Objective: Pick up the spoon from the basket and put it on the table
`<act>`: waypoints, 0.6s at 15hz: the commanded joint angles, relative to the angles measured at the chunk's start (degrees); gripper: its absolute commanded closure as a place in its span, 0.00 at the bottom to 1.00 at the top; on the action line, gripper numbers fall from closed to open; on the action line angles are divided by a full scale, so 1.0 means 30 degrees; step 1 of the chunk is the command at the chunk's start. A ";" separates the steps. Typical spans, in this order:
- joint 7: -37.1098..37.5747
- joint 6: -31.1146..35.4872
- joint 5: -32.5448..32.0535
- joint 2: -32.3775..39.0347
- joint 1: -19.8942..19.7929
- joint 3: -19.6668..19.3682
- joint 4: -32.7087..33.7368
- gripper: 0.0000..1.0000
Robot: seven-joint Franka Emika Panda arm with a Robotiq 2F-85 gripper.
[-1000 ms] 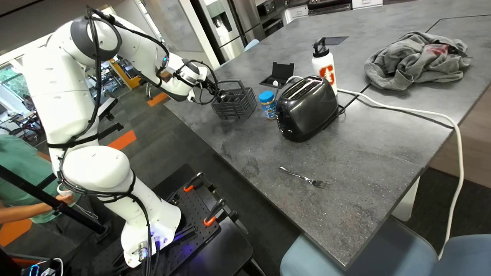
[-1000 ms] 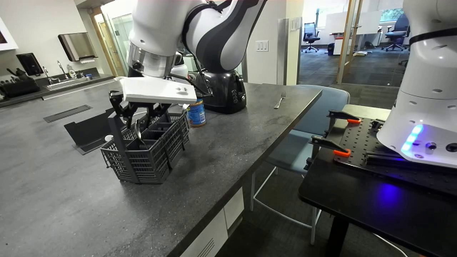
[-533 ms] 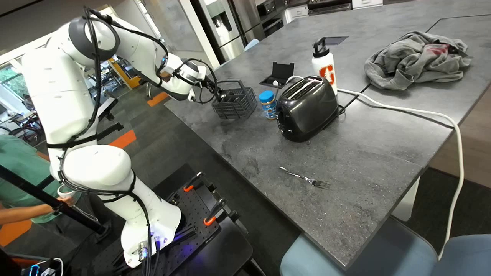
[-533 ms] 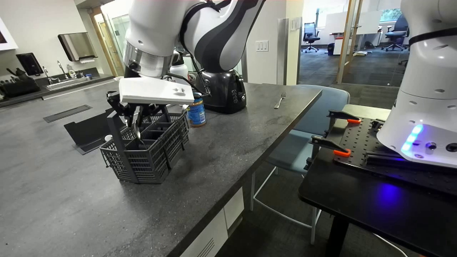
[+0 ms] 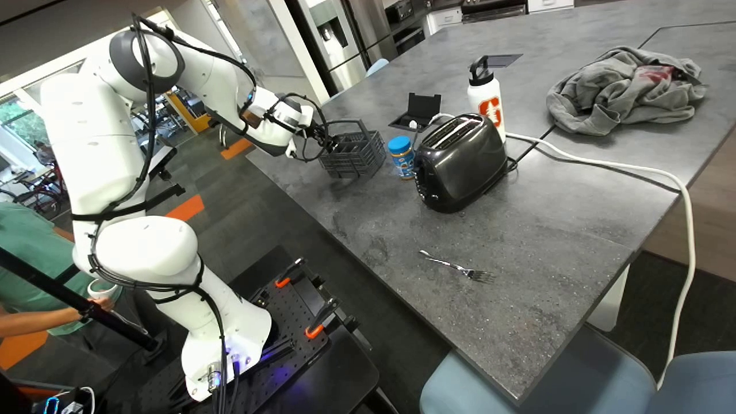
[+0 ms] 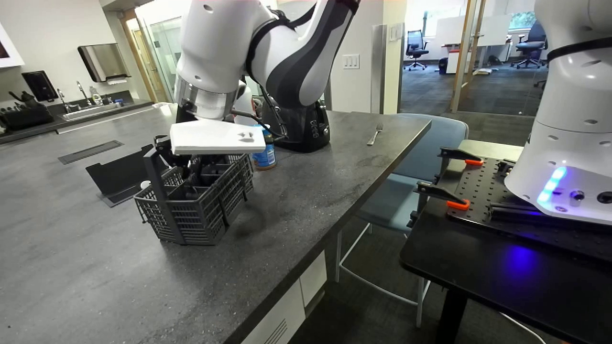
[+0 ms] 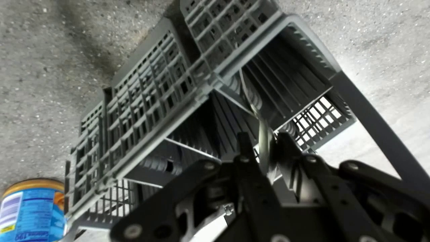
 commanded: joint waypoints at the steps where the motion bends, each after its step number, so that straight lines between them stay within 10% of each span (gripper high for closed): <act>1: 0.1160 0.0286 -0.0778 0.0541 0.0690 -0.0827 0.0512 0.94; 9: 0.4236 0.0093 -0.3117 -0.1086 0.3006 -0.2876 -0.0111 0.97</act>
